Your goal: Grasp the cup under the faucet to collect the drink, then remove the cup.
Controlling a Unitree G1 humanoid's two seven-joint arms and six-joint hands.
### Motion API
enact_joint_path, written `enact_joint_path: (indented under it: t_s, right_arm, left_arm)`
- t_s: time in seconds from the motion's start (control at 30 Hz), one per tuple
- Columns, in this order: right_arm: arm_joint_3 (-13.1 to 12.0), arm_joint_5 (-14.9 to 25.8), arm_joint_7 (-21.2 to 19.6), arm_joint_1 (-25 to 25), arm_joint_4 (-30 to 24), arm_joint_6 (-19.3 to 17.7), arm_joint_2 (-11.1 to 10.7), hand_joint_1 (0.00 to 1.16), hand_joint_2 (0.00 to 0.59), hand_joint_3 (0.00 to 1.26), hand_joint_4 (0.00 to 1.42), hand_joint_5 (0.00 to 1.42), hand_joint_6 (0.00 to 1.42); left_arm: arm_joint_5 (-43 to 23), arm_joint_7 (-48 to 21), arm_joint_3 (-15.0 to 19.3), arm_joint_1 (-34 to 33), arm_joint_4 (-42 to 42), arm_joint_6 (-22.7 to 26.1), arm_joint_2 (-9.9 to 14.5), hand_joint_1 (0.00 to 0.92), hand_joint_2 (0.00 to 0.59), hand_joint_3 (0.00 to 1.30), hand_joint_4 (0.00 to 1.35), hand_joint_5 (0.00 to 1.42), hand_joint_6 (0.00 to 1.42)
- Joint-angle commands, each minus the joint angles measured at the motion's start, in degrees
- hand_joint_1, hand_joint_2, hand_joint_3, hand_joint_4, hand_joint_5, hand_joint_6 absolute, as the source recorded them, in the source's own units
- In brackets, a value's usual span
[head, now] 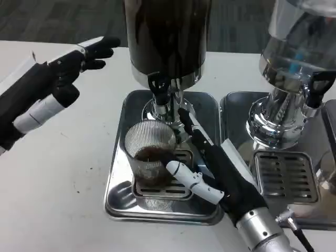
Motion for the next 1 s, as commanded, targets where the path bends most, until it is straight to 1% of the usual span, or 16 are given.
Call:
enact_joint_path:
  t_s: [0.03,0.37,0.6,0.83,1.0]
  right_arm:
    - [-0.3,0.5,0.1,-1.5,1.6,-1.3,0.5,0.35,0.241,0.00,0.00,0.00,0.00]
    - [-0.6,1.1,0.3,-4.0,4.8,-2.1,1.4,0.35,0.229,0.00,0.00,0.00,0.00]
    - [-1.0,1.4,1.0,-6.2,7.0,-2.8,1.5,0.35,0.231,0.00,0.00,0.00,0.00]
    - [-0.7,1.2,2.4,-8.4,9.1,-2.8,1.2,0.35,0.229,0.00,0.00,0.00,0.00]
    - [-0.3,1.2,4.4,-9.5,10.8,-2.8,0.7,0.35,0.225,0.00,0.00,0.00,0.00]
  left_arm:
    - [-0.9,1.4,1.6,3.2,-0.1,0.3,0.8,0.000,0.098,0.16,0.05,0.10,0.14]
    - [-1.1,2.6,3.1,8.3,-1.5,0.8,0.7,0.000,0.100,0.16,0.06,0.10,0.14]
    - [-1.2,3.3,4.0,11.4,-2.6,1.4,0.8,0.000,0.100,0.17,0.06,0.11,0.14]
    - [-1.0,3.4,4.7,14.2,-3.2,1.9,0.8,0.000,0.101,0.18,0.08,0.11,0.14]
    - [-1.0,3.6,4.8,15.2,-3.6,2.3,1.0,0.000,0.101,0.21,0.09,0.12,0.14]
